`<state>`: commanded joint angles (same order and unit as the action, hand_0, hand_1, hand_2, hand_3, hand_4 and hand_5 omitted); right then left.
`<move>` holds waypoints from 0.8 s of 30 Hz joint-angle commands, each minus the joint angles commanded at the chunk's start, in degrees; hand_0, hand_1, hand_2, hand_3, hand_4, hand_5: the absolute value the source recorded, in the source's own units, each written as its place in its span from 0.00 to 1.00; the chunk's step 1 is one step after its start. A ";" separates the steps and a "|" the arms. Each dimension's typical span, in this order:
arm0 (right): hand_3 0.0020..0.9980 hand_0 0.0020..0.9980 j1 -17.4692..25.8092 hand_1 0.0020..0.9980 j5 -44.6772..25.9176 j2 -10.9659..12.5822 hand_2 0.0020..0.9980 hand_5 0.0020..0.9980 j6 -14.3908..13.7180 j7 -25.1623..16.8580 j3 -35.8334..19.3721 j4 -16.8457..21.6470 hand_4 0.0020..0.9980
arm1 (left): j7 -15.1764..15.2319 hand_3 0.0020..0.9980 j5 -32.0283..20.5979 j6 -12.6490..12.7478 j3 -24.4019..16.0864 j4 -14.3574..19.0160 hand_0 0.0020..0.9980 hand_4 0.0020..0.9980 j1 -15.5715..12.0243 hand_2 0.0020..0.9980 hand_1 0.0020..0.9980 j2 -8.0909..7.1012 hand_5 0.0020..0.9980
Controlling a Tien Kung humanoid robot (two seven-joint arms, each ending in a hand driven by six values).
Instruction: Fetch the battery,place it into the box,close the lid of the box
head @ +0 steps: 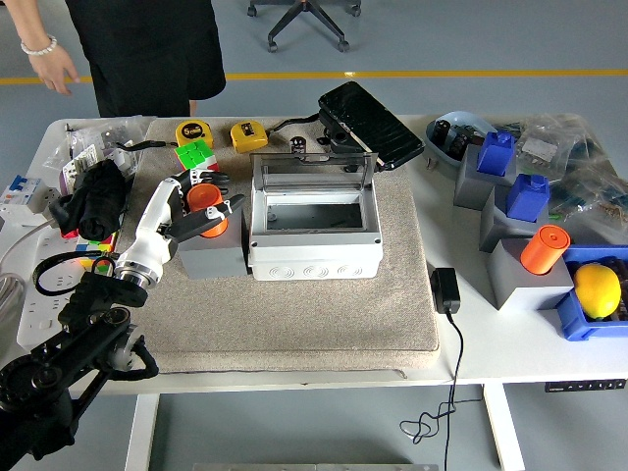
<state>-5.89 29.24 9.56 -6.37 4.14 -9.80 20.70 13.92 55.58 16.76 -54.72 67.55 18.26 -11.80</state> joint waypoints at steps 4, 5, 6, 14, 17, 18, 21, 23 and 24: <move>0.56 0.60 -0.03 0.61 -0.02 -0.02 0.58 0.45 0.00 -0.01 0.08 0.00 0.93 | 0.07 0.54 -0.45 0.16 0.27 -0.63 0.62 1.00 0.23 0.56 0.58 0.33 0.13; 0.56 0.60 -0.04 0.61 -0.02 -0.03 0.58 0.45 0.00 -0.01 0.08 0.01 0.93 | 0.11 0.54 -0.68 0.24 0.28 -0.79 0.62 1.00 0.27 0.56 0.58 0.45 0.13; 0.56 0.60 -0.04 0.61 -0.01 -0.04 0.58 0.45 0.01 -0.01 0.10 0.02 0.93 | 0.20 0.48 -1.00 0.33 0.33 -0.97 0.56 1.00 0.34 0.50 0.50 0.55 0.05; 0.56 0.59 -0.07 0.61 0.04 -0.05 0.58 0.45 0.02 0.01 0.13 0.00 0.93 | 1.36 0.39 -1.92 2.25 0.89 -2.08 0.52 1.00 1.02 0.43 0.44 1.02 0.02; 0.56 0.59 -0.10 0.61 0.08 -0.06 0.58 0.45 0.02 0.01 0.07 0.01 0.93 | 1.77 0.39 -2.18 2.97 1.16 -2.36 0.52 1.00 1.32 0.43 0.44 1.27 0.02; 0.56 0.59 -0.12 0.61 0.10 -0.05 0.58 0.45 0.01 0.00 0.03 0.03 0.93 | 1.90 0.28 -2.44 3.10 1.21 -2.48 0.46 0.99 1.41 0.34 0.37 1.38 0.00; 0.56 0.59 -0.16 0.61 0.08 -0.09 0.58 0.45 0.02 -0.01 0.15 0.04 0.93 | 2.12 0.28 -3.11 3.48 1.44 -2.94 0.46 0.99 1.70 0.34 0.37 1.68 0.00; 0.56 0.59 -0.18 0.61 0.07 -0.10 0.58 0.45 0.02 -0.01 0.19 0.06 0.93 | 2.16 0.28 -3.21 3.65 1.61 -3.14 0.46 0.99 1.83 0.34 0.37 1.80 0.00; 0.56 0.59 -0.20 0.61 0.06 -0.11 0.58 0.45 0.02 -0.01 0.21 0.06 0.93 | 2.25 0.22 -3.24 3.86 1.74 -3.27 0.25 0.90 1.91 0.27 0.29 1.90 0.00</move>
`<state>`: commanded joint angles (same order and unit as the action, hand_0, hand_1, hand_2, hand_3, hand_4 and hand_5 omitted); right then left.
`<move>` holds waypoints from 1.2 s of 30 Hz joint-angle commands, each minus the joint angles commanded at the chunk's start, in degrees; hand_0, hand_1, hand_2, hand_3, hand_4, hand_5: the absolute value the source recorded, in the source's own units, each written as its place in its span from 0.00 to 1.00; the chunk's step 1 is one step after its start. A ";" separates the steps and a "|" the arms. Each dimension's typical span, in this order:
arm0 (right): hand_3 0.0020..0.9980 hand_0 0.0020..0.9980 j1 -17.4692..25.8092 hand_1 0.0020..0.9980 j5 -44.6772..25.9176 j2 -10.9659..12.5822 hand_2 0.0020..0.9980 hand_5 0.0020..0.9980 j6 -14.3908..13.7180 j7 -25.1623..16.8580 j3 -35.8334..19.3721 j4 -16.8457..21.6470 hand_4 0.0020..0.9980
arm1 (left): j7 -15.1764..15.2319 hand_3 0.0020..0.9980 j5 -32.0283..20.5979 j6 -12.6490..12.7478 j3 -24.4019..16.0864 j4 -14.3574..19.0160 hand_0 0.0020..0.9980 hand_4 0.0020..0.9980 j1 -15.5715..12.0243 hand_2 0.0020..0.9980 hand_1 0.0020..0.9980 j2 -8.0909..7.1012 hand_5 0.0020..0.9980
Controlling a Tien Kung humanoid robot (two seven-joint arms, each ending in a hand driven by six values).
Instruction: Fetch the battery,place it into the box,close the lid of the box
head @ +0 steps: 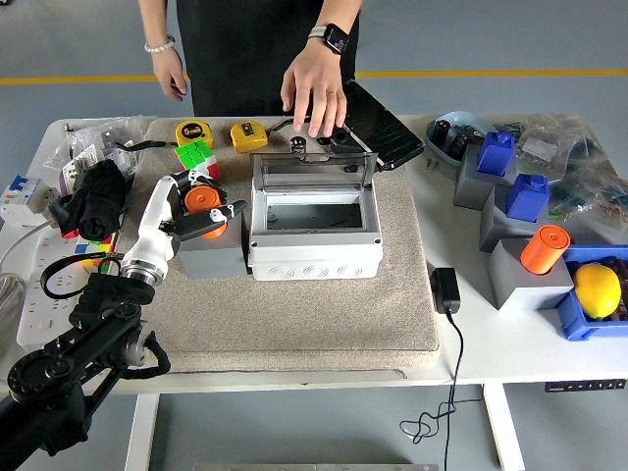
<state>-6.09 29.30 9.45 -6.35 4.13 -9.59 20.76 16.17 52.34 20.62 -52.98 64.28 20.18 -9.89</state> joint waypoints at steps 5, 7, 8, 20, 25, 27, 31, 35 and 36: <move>0.56 0.59 0.03 0.61 0.02 0.01 0.58 0.45 0.00 0.01 0.06 0.00 0.93 | -0.05 0.22 0.35 0.55 0.06 -0.02 0.25 0.90 0.17 0.27 0.29 0.15 0.00; 0.56 0.59 0.04 0.61 0.02 0.03 0.58 0.45 0.00 0.01 0.05 -0.01 0.93 | -0.07 0.18 0.36 0.61 0.13 -0.03 0.14 0.71 0.28 0.17 0.17 0.13 0.00; 0.56 0.59 0.05 0.61 0.01 0.01 0.58 0.45 -0.02 0.01 0.02 -0.04 0.93 | 0.00 0.18 0.30 0.66 0.16 -0.04 0.14 0.71 0.32 0.17 0.17 0.10 0.00; 0.56 0.59 0.04 0.61 0.02 0.01 0.58 0.45 -0.11 -0.11 -0.03 0.02 0.93 | 0.45 0.13 0.62 0.95 0.50 -0.32 0.08 0.89 0.65 0.07 0.07 0.32 0.00; 0.56 0.59 0.21 0.61 -0.16 -0.02 0.58 0.45 -0.17 -0.17 0.23 -0.03 0.93 | 0.13 0.13 1.51 0.94 0.52 0.32 0.07 0.87 0.71 0.06 0.06 0.36 0.00; 0.56 0.59 0.24 0.61 -0.14 -0.01 0.58 0.45 -0.23 -0.24 0.09 0.03 0.93 | -0.02 0.13 1.96 0.99 0.44 0.67 0.07 0.87 0.70 0.06 0.06 0.38 0.00; 0.56 0.59 0.25 0.61 -0.17 -0.06 0.58 0.45 -0.29 -0.33 -0.12 0.14 0.93 | -0.86 0.13 4.80 1.44 0.02 2.42 0.07 0.85 0.75 0.06 0.05 0.20 0.00; 0.56 0.59 0.40 0.61 -0.29 -0.04 0.58 0.45 -0.29 -0.32 -0.10 0.01 0.93 | -4.05 0.13 12.32 2.30 0.16 5.86 0.07 0.85 1.20 0.06 0.05 -0.64 0.00; 0.56 0.59 0.45 0.61 -0.34 -0.02 0.58 0.45 -0.30 -0.31 -0.08 -0.03 0.93 | -4.91 0.12 14.23 2.30 0.28 6.63 0.07 0.86 1.36 0.06 0.05 -0.90 0.00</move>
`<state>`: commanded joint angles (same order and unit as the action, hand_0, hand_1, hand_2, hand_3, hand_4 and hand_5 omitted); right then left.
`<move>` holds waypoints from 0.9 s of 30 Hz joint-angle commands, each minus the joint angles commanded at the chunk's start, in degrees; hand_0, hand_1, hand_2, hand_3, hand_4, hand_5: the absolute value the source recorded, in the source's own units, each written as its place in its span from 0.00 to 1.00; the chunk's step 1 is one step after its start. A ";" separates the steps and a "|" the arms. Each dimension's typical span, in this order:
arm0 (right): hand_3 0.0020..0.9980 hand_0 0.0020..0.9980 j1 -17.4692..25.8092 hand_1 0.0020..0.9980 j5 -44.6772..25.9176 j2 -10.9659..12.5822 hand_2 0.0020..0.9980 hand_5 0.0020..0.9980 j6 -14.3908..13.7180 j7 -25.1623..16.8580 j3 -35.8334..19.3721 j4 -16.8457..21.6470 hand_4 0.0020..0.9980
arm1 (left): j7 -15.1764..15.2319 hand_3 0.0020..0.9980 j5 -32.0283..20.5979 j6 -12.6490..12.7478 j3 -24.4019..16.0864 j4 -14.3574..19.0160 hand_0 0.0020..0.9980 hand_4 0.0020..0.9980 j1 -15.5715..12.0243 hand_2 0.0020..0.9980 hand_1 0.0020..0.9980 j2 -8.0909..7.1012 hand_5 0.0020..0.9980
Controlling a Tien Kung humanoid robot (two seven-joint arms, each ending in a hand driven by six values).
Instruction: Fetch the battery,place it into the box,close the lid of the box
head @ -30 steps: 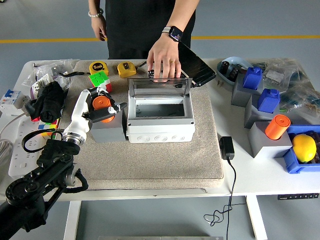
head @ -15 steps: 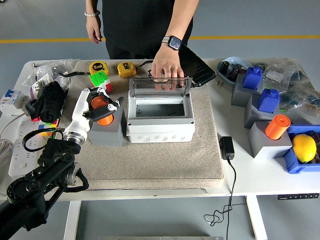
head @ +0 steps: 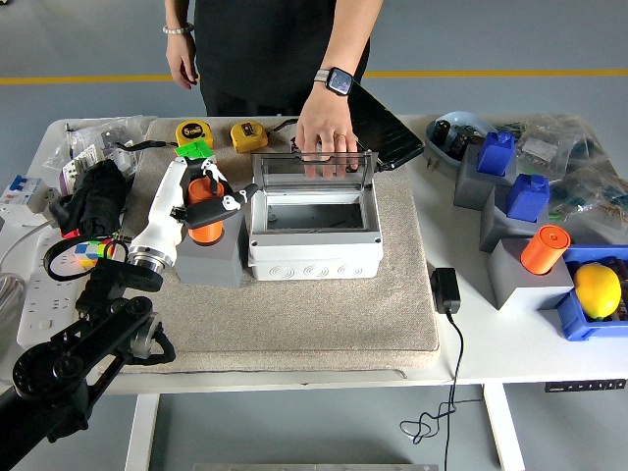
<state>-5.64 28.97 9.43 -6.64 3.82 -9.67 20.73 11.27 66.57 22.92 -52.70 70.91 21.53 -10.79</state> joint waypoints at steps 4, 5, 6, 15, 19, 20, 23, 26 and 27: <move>0.56 0.59 0.13 0.61 -0.07 0.09 0.58 0.45 -0.03 0.00 -0.01 -0.08 0.93 | -4.07 0.12 8.17 -0.35 1.01 3.23 0.07 0.86 0.97 0.06 0.05 -1.41 0.00; 0.56 0.59 0.13 0.61 -0.08 0.10 0.58 0.45 -0.03 0.00 -0.01 -0.08 0.93 | -5.25 0.12 10.36 -0.57 1.52 3.97 0.07 0.86 1.34 0.06 0.05 -1.84 0.00; 0.56 0.60 0.12 0.61 -0.08 0.12 0.58 0.45 -0.03 0.00 0.00 -0.07 0.93 | -6.52 0.12 12.46 -0.88 2.14 4.74 0.08 0.86 1.75 0.07 0.05 -2.31 0.00; 0.56 0.60 -0.26 0.60 -0.19 0.32 0.58 0.45 -0.06 -0.05 -0.05 -0.02 0.93 | -12.22 0.11 24.11 -3.48 10.35 7.44 0.08 0.85 6.46 0.07 0.06 -5.37 0.00; 0.56 0.60 -0.28 0.60 -0.33 0.34 0.58 0.45 -0.04 -0.03 0.10 -0.06 0.93 | -13.44 0.11 27.48 -3.77 13.89 7.65 0.08 0.86 8.49 0.07 0.06 -5.63 0.00; 0.56 0.60 -0.28 0.60 -0.35 0.35 0.58 0.45 -0.05 -0.04 0.16 -0.07 0.93 | -13.78 0.11 28.22 -3.78 14.41 7.73 0.08 0.86 8.89 0.07 0.06 -5.62 0.00; 0.56 0.60 -0.30 0.60 -0.36 0.41 0.58 0.45 -0.06 -0.05 0.30 -0.07 0.93 | -16.08 0.11 31.33 -4.41 16.45 8.06 0.08 0.86 10.88 0.07 0.06 -5.49 0.00; 0.56 0.60 -0.35 0.60 -0.32 0.49 0.57 0.45 -0.07 -0.07 0.33 -0.02 0.93 | -18.47 0.11 34.27 -5.39 18.34 8.03 0.08 0.91 12.87 0.08 0.05 -5.07 0.00; 0.56 0.60 -0.35 0.60 -0.32 0.50 0.57 0.45 -0.08 -0.08 0.35 -0.01 0.93 | -19.12 0.11 35.39 -5.57 19.01 7.86 0.08 0.91 13.52 0.08 0.05 -4.84 0.00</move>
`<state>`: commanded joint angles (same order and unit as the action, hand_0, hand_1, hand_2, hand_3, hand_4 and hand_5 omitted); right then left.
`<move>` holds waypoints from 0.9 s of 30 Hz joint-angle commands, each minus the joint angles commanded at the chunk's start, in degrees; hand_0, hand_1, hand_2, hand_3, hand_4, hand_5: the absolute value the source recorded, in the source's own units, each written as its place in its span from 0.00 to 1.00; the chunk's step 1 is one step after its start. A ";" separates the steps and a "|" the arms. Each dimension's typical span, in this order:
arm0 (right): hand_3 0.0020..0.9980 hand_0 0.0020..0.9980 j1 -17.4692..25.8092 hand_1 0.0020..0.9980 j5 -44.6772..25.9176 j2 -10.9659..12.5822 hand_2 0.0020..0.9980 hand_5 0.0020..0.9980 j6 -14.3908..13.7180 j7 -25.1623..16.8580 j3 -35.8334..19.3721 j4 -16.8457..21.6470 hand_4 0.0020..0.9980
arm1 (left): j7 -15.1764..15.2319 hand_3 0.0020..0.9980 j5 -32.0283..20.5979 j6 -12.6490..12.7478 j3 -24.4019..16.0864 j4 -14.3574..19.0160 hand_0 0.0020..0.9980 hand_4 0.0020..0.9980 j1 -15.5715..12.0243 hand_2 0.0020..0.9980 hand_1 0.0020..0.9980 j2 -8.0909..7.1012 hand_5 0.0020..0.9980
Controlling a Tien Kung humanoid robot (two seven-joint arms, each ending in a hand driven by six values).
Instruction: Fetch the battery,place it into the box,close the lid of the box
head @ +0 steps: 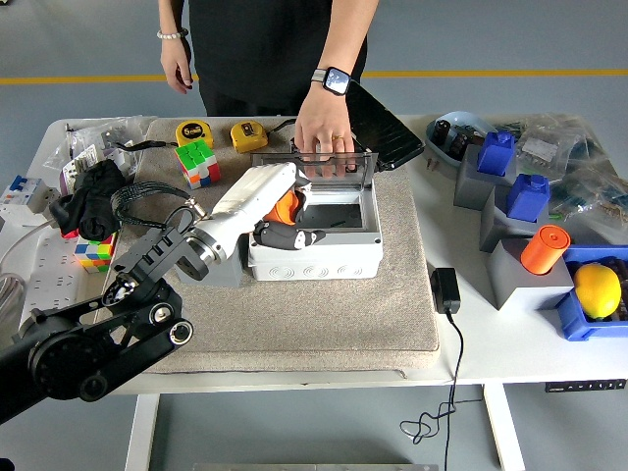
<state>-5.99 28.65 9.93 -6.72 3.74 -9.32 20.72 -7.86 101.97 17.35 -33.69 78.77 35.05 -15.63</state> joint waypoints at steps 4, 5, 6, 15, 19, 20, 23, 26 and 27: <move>0.56 0.59 -0.05 0.60 -0.03 0.06 0.57 0.45 0.01 0.02 0.06 0.00 0.93 | -2.84 0.12 3.28 -1.38 2.85 -1.13 0.09 0.95 3.07 0.08 0.05 1.30 0.00; 0.56 0.59 -0.04 0.60 -0.08 0.06 0.57 0.45 0.01 0.03 0.06 -0.02 0.93 | -2.91 0.12 3.14 -1.56 3.68 -1.65 0.09 0.95 3.96 0.08 0.05 1.76 0.00; 0.56 0.59 -0.02 0.60 -0.09 0.07 0.57 0.45 0.01 0.03 0.02 -0.02 0.93 | -2.79 0.12 2.77 -1.59 4.44 -2.14 0.09 0.95 4.74 0.08 0.05 2.21 0.00; 0.56 0.59 0.19 0.60 -0.19 0.22 0.57 0.45 -0.01 0.03 -0.04 0.09 0.93 | -2.13 0.16 0.93 -1.99 8.96 -7.82 0.09 1.00 9.73 0.08 0.06 6.33 0.07; 0.56 0.59 0.34 0.60 -0.15 0.31 0.57 0.45 -0.03 0.04 0.09 0.12 0.93 | -2.30 0.16 0.07 -1.54 9.37 -10.22 0.09 1.00 11.17 0.08 0.06 8.13 0.07; 0.56 0.59 0.35 0.60 -0.16 0.35 0.57 0.45 -0.04 0.04 0.17 0.11 0.93 | -2.66 0.16 0.12 -1.38 9.41 -10.74 0.09 1.00 11.61 0.08 0.06 8.64 0.07; 0.56 0.59 0.32 0.60 -0.13 0.43 0.57 0.45 -0.04 0.05 0.23 0.10 0.93 | -4.03 0.17 0.18 -1.43 9.49 -11.87 0.09 1.00 12.69 0.08 0.06 9.78 0.31; 0.56 0.59 0.24 0.60 -0.10 0.41 0.57 0.45 -0.06 0.04 0.21 0.15 0.93 | -5.73 0.17 0.02 -1.91 10.04 -14.17 0.09 1.00 13.95 0.08 0.06 11.31 0.31; 0.56 0.59 0.21 0.60 -0.06 0.41 0.57 0.45 -0.06 0.03 0.20 0.19 0.93 | -5.97 0.20 -0.09 -1.96 10.21 -14.84 0.09 1.00 14.17 0.09 0.06 11.68 0.36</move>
<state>-5.78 28.59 10.34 -6.78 3.77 -9.12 20.91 -13.82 101.88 15.40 -23.48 63.93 49.23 -3.95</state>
